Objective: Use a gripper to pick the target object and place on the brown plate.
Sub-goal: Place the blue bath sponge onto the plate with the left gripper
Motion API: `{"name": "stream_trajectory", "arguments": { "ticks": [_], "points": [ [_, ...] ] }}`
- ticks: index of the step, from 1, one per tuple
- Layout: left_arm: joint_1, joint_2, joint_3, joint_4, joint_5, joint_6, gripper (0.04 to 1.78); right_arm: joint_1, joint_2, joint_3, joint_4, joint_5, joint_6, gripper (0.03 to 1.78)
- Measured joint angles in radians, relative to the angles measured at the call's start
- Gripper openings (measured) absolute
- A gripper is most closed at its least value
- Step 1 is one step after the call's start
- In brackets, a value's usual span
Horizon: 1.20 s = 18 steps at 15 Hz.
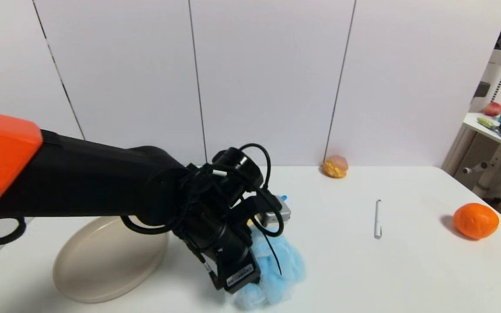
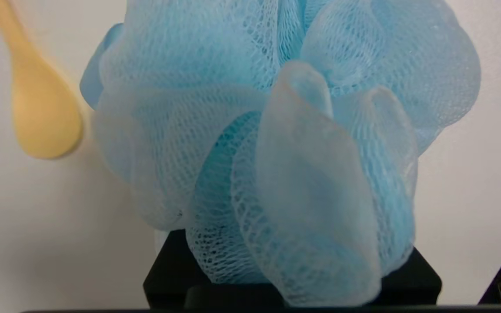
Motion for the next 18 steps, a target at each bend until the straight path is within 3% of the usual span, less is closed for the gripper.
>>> {"name": "stream_trajectory", "arguments": {
  "ticks": [4, 9, 14, 17, 18],
  "points": [
    [0.114, -0.121, -0.007, -0.002, 0.006, -0.008, 0.6, 0.0, 0.0, 0.0, 0.0, 0.0, 0.001, 1.69],
    [0.412, -0.283, 0.035, -0.005, 0.046, -0.003, 0.57, 0.0, 0.0, 0.0, 0.0, 0.001, 0.0, 1.69],
    [0.656, -0.423, 0.302, -0.043, 0.052, -0.015, 0.54, 0.0, 0.0, 0.0, 0.0, 0.0, 0.0, 1.69],
    [0.733, -0.485, 0.44, -0.133, 0.053, -0.05, 0.54, 0.0, 0.0, 0.0, 0.0, 0.0, 0.0, 1.69],
    [0.742, -0.5, 0.464, -0.14, 0.052, -0.059, 0.67, 0.0, 0.0, 0.0, 0.0, 0.0, 0.0, 1.69]
  ]
}}
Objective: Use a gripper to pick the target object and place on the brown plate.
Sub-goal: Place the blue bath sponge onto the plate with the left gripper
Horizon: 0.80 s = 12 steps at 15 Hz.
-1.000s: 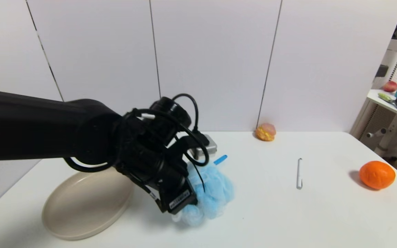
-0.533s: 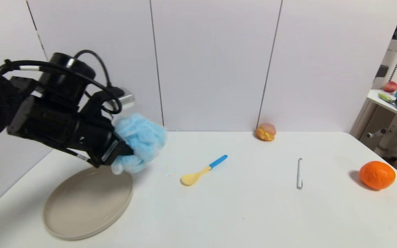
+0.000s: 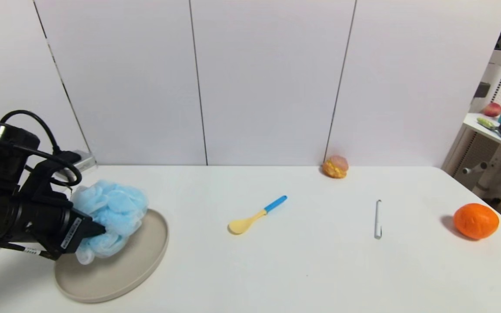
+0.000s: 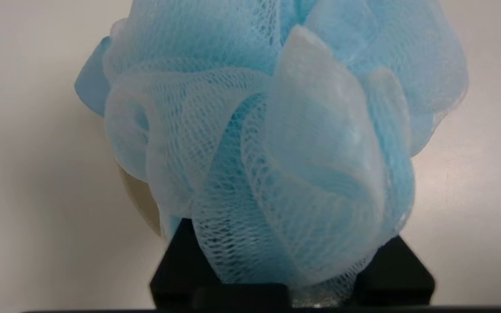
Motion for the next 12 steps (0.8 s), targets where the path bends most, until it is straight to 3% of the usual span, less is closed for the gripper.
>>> {"name": "stream_trajectory", "arguments": {
  "ticks": [6, 9, 12],
  "points": [
    [0.008, -0.071, 0.071, -0.009, 0.0, -0.003, 1.23, 0.0, 0.0, 0.0, 0.0, 0.0, 0.0, 1.69],
    [0.009, -0.144, 0.136, -0.026, 0.0, -0.016, 1.38, 0.0, 0.0, 0.0, 0.0, 0.0, 0.0, 1.69],
    [0.009, -0.284, 0.27, -0.135, -0.002, -0.068, 1.48, 0.0, 0.0, 0.0, 0.0, 0.0, 0.0, 1.69]
  ]
}}
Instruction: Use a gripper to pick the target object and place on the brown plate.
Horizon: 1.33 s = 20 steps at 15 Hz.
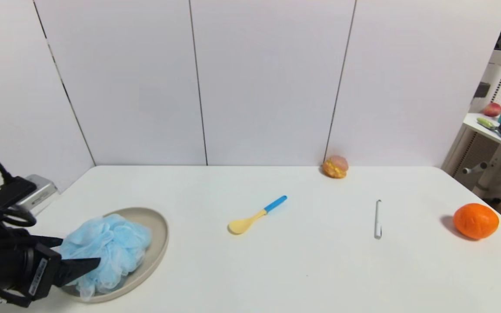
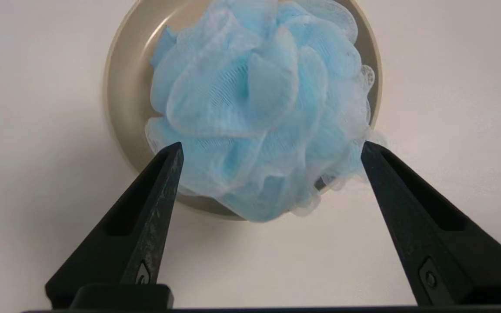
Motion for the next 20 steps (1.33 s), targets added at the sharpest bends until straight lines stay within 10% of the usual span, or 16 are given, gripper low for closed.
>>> {"name": "stream_trajectory", "arguments": {
  "ticks": [7, 13, 20],
  "points": [
    [0.006, -0.521, 0.451, -0.449, -0.002, -0.108, 1.61, 0.0, 0.0, 0.0, 0.0, 0.0, 0.0, 1.69],
    [0.015, -1.016, 0.58, -0.245, 0.121, -0.159, 1.66, 0.0, 0.0, 0.0, 0.0, 0.0, 0.0, 1.69],
    [0.017, -1.134, 0.595, -0.185, 0.175, -0.256, 1.68, 0.0, 0.0, 0.0, 0.0, 0.0, 0.0, 1.69]
  ]
}}
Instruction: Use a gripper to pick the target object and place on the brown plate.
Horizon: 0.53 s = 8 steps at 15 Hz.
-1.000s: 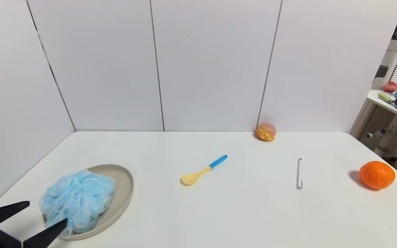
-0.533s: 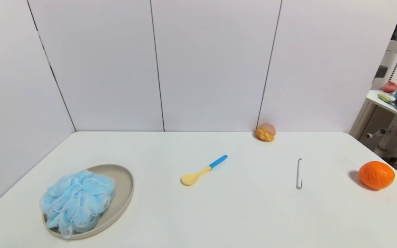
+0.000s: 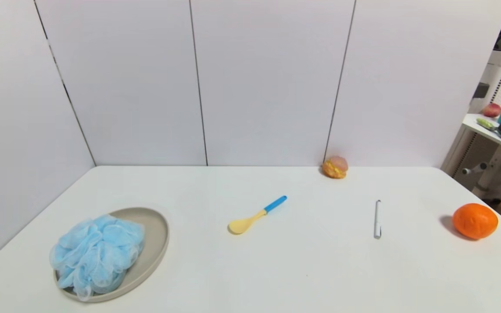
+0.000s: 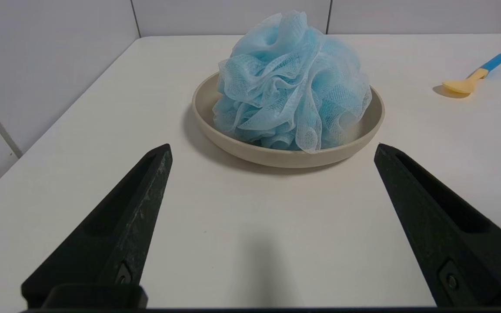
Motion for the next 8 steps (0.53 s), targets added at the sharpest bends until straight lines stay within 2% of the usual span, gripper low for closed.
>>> {"name": "stream_trajectory", "arguments": {
  "ticks": [8],
  "points": [
    [0.0, -0.004, 0.0, 0.0, 0.0, 0.0, 1.69, 0.0, 0.0, 0.0, 0.0, 0.0, -0.001, 1.69]
  ]
}}
